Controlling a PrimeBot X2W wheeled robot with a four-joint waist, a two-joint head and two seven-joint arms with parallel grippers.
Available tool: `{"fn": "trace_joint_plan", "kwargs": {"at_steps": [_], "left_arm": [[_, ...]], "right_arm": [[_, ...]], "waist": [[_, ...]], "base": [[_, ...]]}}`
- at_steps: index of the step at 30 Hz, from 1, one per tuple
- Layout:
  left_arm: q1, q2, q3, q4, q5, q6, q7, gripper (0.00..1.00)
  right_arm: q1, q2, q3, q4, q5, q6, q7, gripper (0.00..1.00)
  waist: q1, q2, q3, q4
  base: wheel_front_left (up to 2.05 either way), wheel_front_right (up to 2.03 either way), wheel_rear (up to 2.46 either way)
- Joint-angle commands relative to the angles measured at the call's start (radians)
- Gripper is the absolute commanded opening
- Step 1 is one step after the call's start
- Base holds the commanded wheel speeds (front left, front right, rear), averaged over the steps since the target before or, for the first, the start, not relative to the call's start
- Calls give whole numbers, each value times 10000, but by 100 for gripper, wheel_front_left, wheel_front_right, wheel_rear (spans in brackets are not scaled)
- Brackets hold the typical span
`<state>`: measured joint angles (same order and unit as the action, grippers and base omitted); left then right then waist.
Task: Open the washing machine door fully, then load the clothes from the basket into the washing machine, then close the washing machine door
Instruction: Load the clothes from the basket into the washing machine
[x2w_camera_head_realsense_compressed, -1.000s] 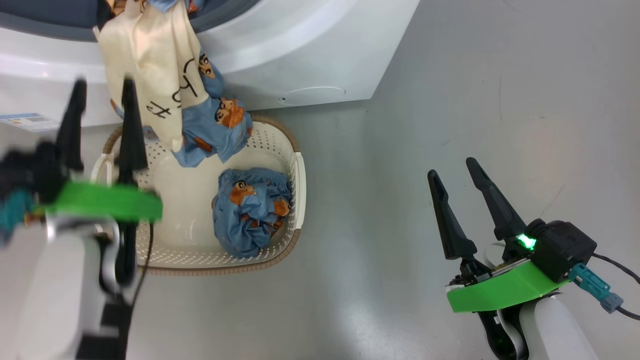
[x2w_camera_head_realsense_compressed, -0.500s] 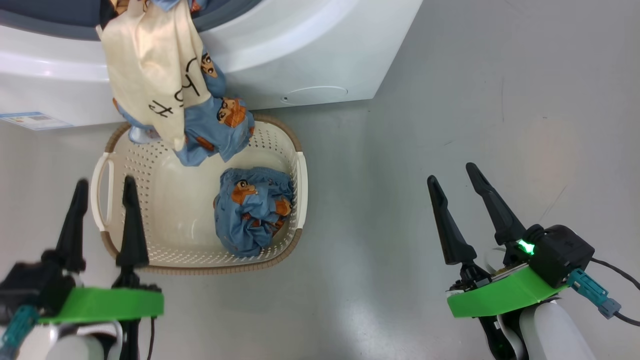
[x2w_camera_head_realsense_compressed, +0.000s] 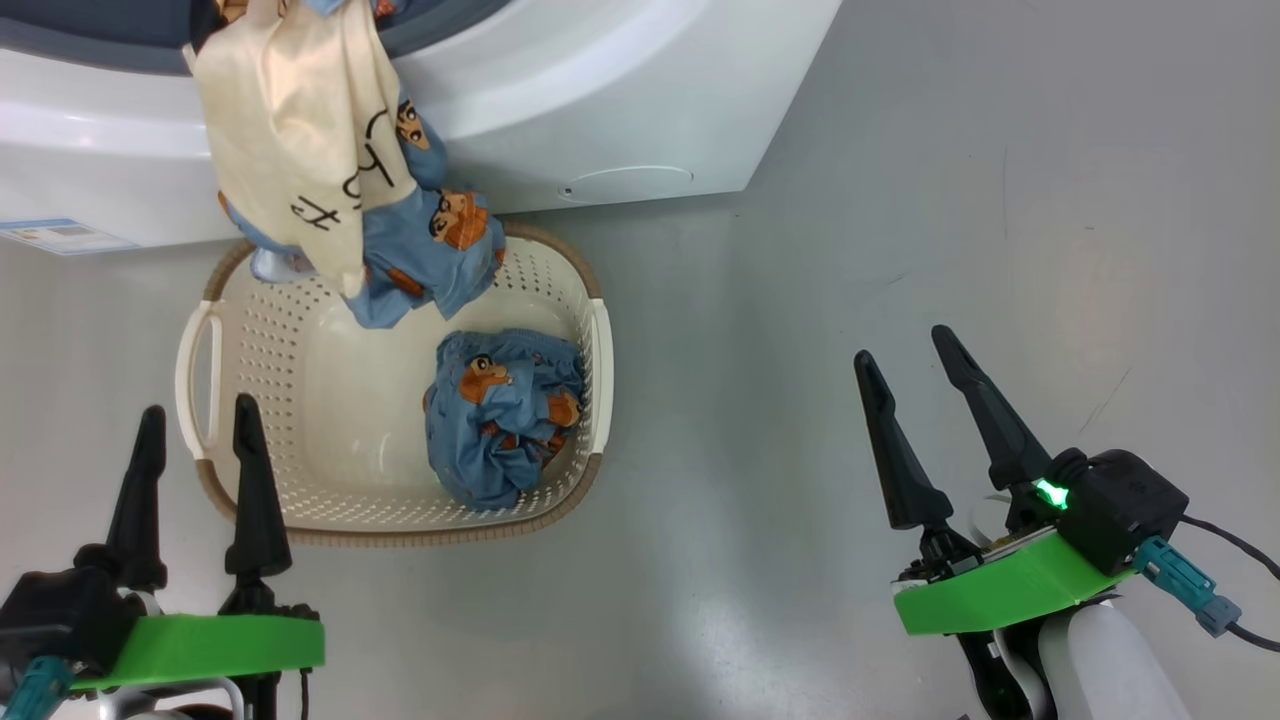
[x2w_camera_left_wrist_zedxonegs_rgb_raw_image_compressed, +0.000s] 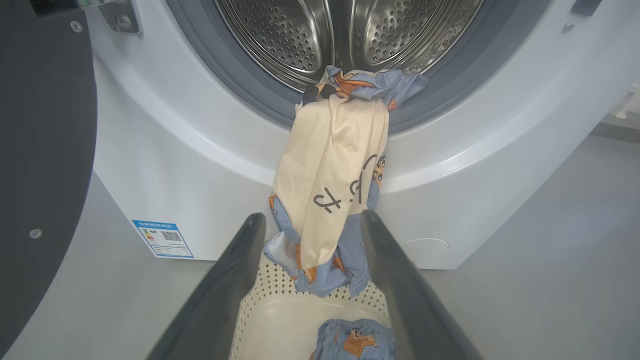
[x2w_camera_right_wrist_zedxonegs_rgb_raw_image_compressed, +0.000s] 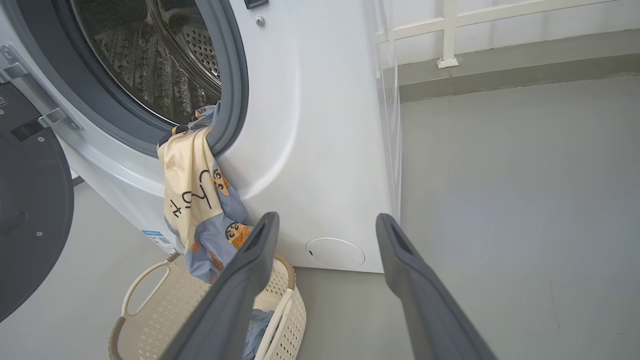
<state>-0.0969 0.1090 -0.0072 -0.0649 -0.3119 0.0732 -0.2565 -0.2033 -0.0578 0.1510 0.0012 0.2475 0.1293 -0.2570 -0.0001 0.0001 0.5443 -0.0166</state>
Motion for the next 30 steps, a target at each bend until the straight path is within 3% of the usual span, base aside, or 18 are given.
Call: {"fn": "trace_joint_plan", "kwargs": {"at_steps": [1,13,19,30], "left_arm": [[96,138,363,-259,9,-4,-53,100],[-1363,309,203,721,-333,-318,278,100],[-2845,485,209,2124,-582,-517,541,100],[-4810,835,86,4889,-873,-1291,356,100]], "right_arm": [[103,76,261,-201,22,14,-48,100],[-200,76,496,-155,101,14,-48,100],[-347,76,547,-228,136,14,-48,100],[-472,76,572,-381,63,14,-48,100]], "waist": [[1,-1,9,-4],[1,-1,543,-332],[1,-1,955,-609],[1,-1,1860,-991]], "base": [[0,0,0],[0,0,0],[0,0,0],[0,0,0]]}}
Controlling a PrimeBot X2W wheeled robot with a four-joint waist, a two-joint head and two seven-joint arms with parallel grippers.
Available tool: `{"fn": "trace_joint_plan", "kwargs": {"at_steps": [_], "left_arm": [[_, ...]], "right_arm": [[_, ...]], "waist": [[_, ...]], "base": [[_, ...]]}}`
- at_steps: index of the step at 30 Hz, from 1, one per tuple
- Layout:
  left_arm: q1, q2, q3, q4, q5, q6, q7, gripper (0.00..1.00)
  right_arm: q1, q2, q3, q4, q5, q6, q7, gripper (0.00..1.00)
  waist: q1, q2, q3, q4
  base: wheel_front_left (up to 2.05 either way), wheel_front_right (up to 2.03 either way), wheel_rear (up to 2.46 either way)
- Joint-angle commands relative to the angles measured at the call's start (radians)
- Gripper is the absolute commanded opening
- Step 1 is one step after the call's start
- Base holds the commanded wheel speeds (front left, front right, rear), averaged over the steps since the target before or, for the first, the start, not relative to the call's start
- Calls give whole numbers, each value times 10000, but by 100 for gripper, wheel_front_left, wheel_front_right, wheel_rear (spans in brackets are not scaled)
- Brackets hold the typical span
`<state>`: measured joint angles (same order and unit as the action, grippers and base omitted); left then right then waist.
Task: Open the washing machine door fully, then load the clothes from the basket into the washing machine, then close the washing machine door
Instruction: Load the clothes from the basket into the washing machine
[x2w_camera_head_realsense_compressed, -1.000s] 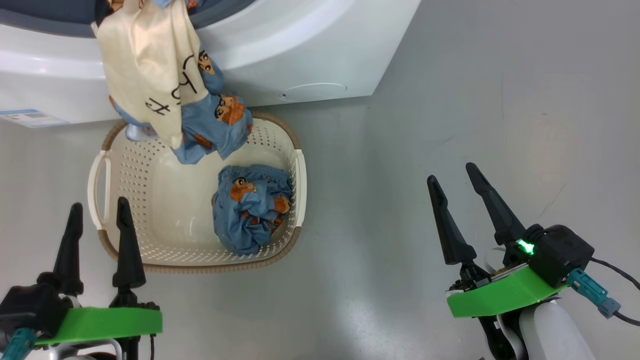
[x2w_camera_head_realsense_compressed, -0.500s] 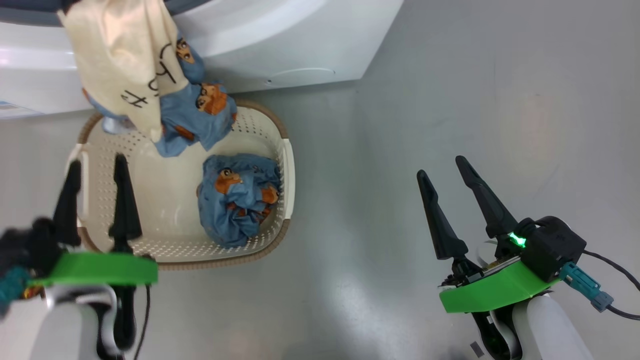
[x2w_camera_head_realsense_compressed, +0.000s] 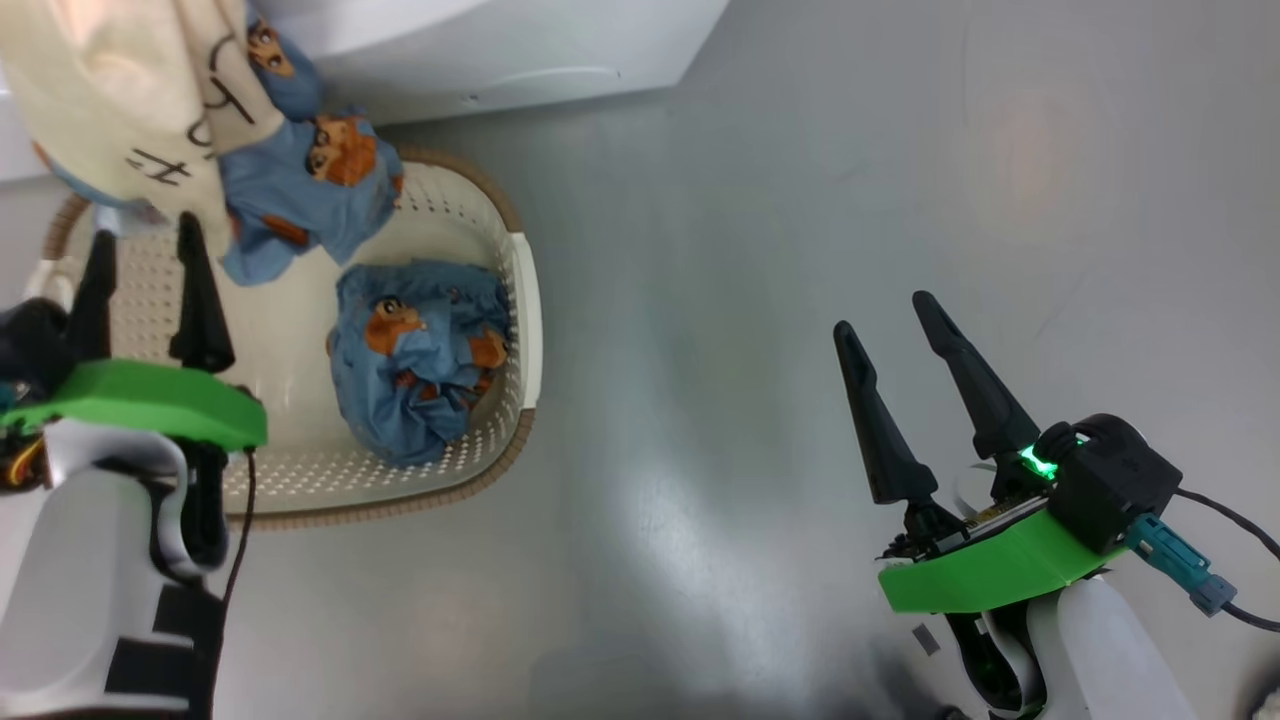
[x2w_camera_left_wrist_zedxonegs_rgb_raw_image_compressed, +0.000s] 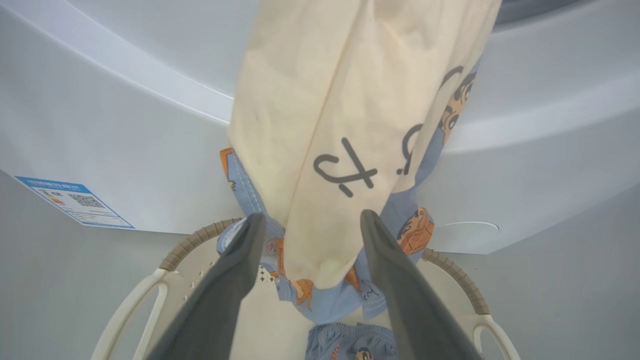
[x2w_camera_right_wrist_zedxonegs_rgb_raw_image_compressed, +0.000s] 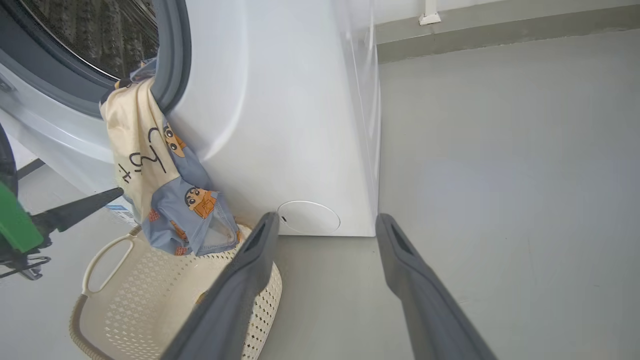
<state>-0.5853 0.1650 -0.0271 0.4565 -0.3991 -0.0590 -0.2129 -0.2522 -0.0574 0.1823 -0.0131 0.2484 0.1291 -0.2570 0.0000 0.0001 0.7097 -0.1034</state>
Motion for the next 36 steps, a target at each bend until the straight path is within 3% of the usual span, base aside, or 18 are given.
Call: {"fn": "trace_joint_plan", "kwargs": {"at_steps": [1,8,16,34,35,36], "left_arm": [[-71,277,211,-86,9,-35,-91,100],[-879,-137,-99,1221,-388,-449,-291,100],[-1817,-33,178,2153,-362,-470,-465,100],[-3322,-119,222,1836,-630,-712,-487,98],[-3332,-132,230,1670,-712,-713,-487,45],[-3297,-126,186,1530,-750,-713,-487,24]], "right_arm": [[23,72,234,-255,55,16,-48,100],[-39,72,157,-396,-65,16,-48,100],[-92,72,169,-484,-111,16,-48,100],[-97,72,249,-435,24,16,-48,100],[-99,72,238,-412,40,16,-48,100],[-104,72,226,-393,48,16,-48,100]], "waist": [[0,-1,302,-117],[0,-1,834,19],[0,-1,1255,51],[0,-1,1583,-89],[0,-1,1557,-94],[0,-1,1522,-94]], "base": [[0,0,0],[0,0,0],[0,0,0],[0,0,0],[0,0,0],[0,0,0]]}}
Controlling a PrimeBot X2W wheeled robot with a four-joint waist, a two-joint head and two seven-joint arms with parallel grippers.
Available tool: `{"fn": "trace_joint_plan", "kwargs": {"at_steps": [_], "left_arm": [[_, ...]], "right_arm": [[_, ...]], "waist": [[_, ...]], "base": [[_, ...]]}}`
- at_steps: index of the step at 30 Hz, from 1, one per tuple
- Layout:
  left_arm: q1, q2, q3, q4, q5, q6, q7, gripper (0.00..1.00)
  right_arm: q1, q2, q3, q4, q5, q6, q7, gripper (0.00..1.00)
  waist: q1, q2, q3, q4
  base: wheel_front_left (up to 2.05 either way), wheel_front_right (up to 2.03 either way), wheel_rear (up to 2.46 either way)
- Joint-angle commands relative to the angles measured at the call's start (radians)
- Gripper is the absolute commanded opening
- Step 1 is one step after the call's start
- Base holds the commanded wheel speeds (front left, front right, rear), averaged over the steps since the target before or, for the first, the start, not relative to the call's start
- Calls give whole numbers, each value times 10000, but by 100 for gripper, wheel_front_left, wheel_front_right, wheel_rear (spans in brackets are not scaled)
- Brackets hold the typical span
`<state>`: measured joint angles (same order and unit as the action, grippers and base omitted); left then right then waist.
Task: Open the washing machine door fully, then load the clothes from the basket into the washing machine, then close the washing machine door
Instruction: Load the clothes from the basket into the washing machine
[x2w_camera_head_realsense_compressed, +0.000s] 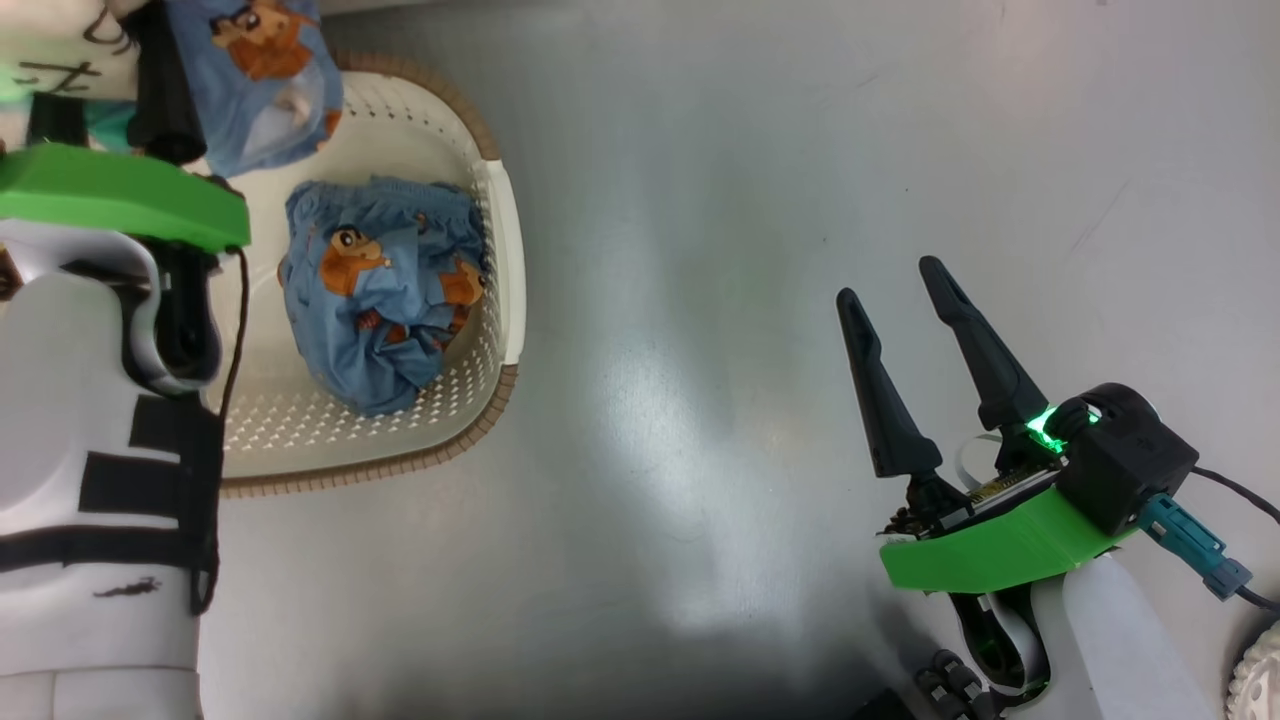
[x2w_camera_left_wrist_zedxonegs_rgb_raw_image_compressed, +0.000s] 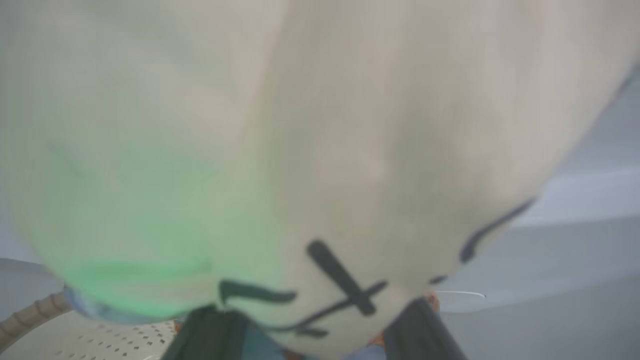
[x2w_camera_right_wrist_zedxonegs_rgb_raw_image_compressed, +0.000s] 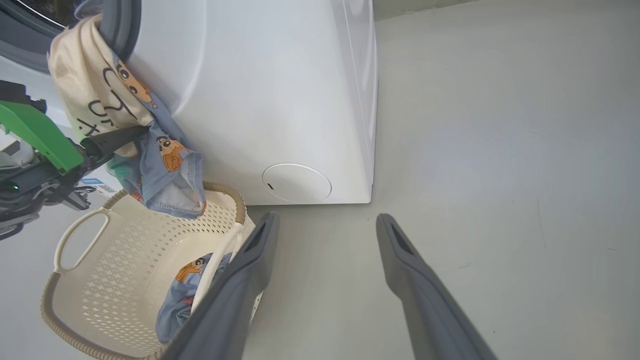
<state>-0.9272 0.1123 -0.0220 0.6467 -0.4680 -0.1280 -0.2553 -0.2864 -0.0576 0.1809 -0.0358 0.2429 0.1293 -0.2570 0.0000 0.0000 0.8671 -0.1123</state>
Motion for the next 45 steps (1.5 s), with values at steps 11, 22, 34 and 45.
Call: {"fn": "trace_joint_plan", "kwargs": {"at_steps": [11,22,34,45], "left_arm": [[1208,536,-280,-1475,-424,-25,-64,0],[1652,701,-280,-2606,171,-26,-64,0],[-400,1559,-867,-1821,886,6,441,0],[-2873,2449,-1278,-604,1536,140,1907,0]], "right_arm": [[192,74,110,-11,151,14,-48,100],[292,74,92,151,198,14,-48,100],[258,74,285,258,354,14,-48,100],[280,74,491,299,643,14,-48,100]], "waist": [[0,0,-724,185],[0,0,-1276,456],[0,0,-1537,296],[0,0,-1418,-229]], "base": [[0,0,0],[0,0,0],[0,0,0],[0,0,0]]}}
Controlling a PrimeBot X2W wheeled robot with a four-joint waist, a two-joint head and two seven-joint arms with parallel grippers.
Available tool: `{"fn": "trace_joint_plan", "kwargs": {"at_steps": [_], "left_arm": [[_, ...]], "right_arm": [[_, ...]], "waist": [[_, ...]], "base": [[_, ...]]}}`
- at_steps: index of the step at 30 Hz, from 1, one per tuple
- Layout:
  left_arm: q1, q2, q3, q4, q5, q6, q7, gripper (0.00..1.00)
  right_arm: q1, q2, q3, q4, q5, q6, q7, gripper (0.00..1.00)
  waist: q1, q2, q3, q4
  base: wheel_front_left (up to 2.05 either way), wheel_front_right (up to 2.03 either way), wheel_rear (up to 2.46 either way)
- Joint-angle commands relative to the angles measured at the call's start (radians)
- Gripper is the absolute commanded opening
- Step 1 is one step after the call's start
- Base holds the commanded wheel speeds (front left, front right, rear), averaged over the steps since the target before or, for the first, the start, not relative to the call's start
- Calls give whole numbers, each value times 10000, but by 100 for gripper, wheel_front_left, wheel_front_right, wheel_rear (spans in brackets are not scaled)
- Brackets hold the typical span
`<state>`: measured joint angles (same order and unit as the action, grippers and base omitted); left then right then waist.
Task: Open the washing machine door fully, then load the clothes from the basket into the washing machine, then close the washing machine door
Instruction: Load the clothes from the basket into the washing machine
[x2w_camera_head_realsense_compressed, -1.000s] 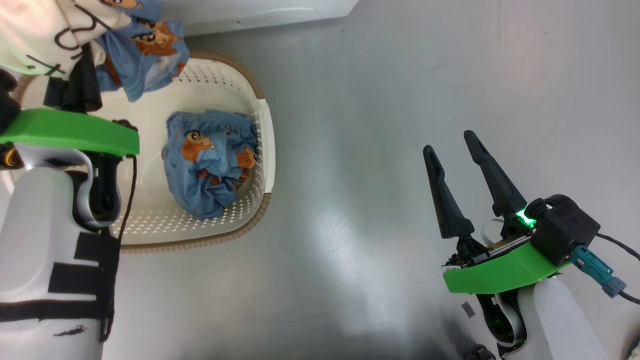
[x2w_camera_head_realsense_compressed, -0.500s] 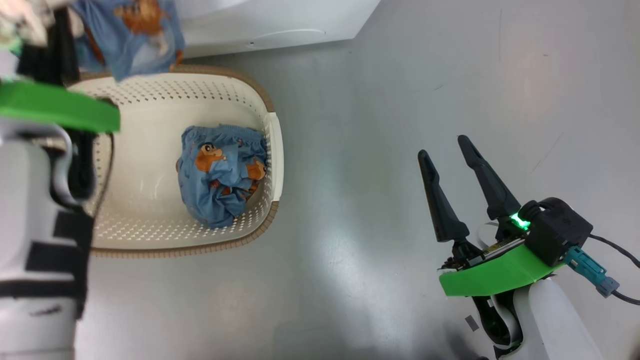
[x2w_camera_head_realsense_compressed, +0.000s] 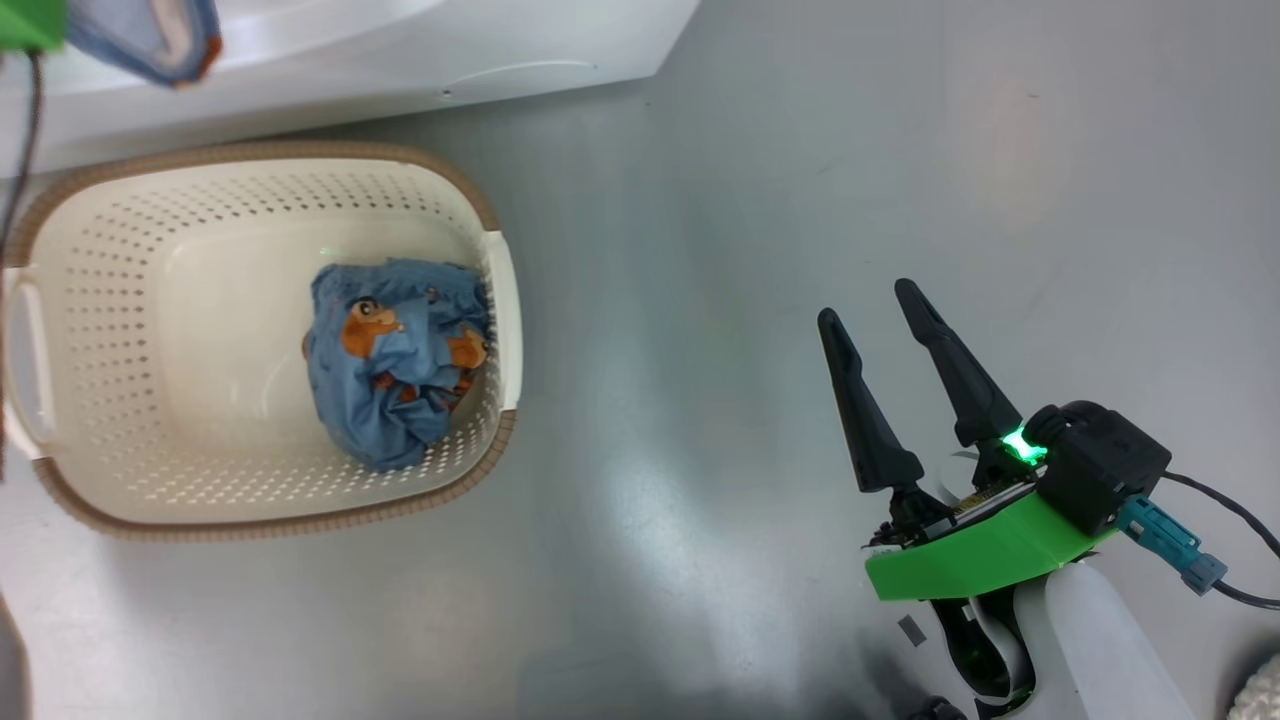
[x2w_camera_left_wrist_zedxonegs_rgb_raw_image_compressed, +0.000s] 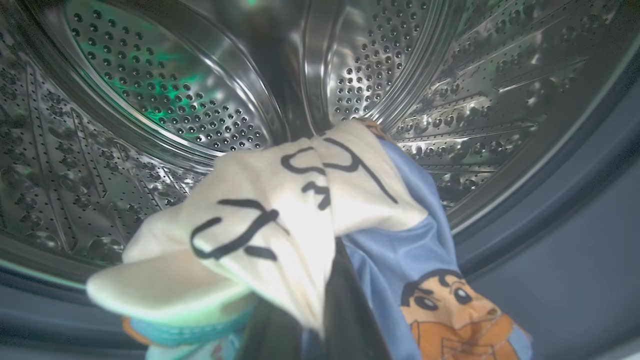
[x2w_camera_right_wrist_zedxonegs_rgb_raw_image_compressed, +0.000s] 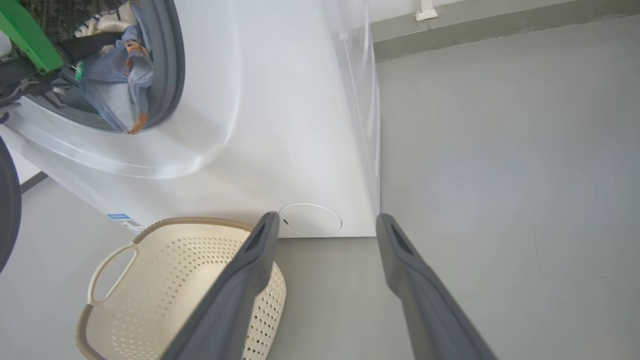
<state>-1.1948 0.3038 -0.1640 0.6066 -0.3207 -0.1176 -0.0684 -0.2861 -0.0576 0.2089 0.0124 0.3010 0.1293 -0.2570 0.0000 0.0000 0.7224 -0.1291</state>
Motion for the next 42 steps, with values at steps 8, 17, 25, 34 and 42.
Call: {"fn": "trace_joint_plan", "kwargs": {"at_steps": [8,17,25,34,42], "left_arm": [[-1662,662,-173,990,124,6,1054,0],[-2743,697,-349,1967,257,164,1315,0],[-3587,655,-676,2339,708,404,-43,0],[-4081,1017,-1005,2332,1188,252,-1866,0],[-3927,1516,-757,265,1827,707,-1930,0]], "right_arm": [[440,74,341,-212,148,14,-48,100],[737,74,521,-220,293,14,-48,100],[1176,74,662,-326,347,14,-48,100],[1058,74,986,-314,541,14,-48,100],[942,74,1137,-235,678,14,-48,100]], "waist": [[0,0,254,-289],[0,0,708,-483],[0,0,1046,-491],[0,0,1313,-864],[0,0,1444,-1080]], "base": [[0,0,0],[0,0,0],[0,0,0],[0,0,0],[0,0,0]]}}
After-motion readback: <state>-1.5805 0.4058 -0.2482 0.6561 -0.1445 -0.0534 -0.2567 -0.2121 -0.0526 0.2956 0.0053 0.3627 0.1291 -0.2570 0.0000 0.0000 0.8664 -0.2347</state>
